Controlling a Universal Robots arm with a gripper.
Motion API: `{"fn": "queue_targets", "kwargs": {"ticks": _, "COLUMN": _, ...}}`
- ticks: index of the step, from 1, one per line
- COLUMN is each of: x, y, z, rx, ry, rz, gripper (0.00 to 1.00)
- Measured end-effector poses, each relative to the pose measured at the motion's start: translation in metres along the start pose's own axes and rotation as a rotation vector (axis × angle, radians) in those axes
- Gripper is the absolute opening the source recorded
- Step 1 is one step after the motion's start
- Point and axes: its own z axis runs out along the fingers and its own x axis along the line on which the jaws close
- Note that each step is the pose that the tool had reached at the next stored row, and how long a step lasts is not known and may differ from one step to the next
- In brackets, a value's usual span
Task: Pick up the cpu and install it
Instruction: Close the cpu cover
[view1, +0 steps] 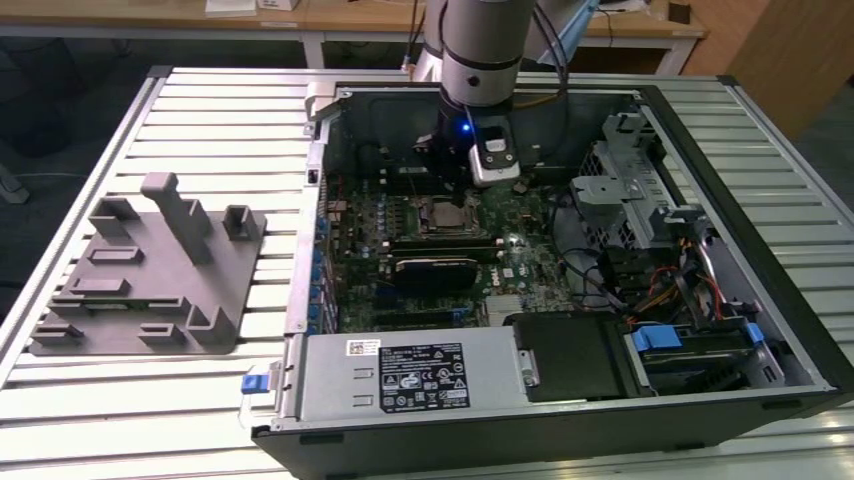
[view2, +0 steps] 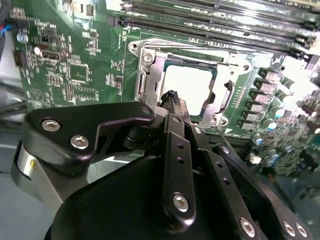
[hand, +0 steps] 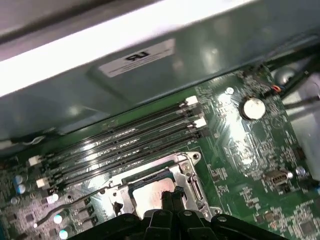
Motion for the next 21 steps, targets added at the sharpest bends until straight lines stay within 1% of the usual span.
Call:
{"fn": "queue_targets", "kwargs": {"ticks": 6, "x": 0.0, "y": 0.0, "z": 0.0017, "rx": -0.0016, "ry": 0.0054, "rz": -0.101, "gripper": 0.11}}
{"fn": "queue_targets", "kwargs": {"ticks": 13, "x": 0.0, "y": -0.0002, "z": 0.0033, "rx": -0.0001, "ry": 0.0107, "rz": -0.218, "gripper": 0.11}}
{"fn": "queue_targets", "kwargs": {"ticks": 17, "x": 0.0014, "y": -0.0007, "z": 0.0038, "rx": 0.0004, "ry": 0.0108, "rz": -0.225, "gripper": 0.11}}
{"fn": "queue_targets", "kwargs": {"ticks": 21, "x": 0.0057, "y": -0.0022, "z": 0.0043, "rx": 0.0002, "ry": 0.0108, "rz": -0.225, "gripper": 0.11}}
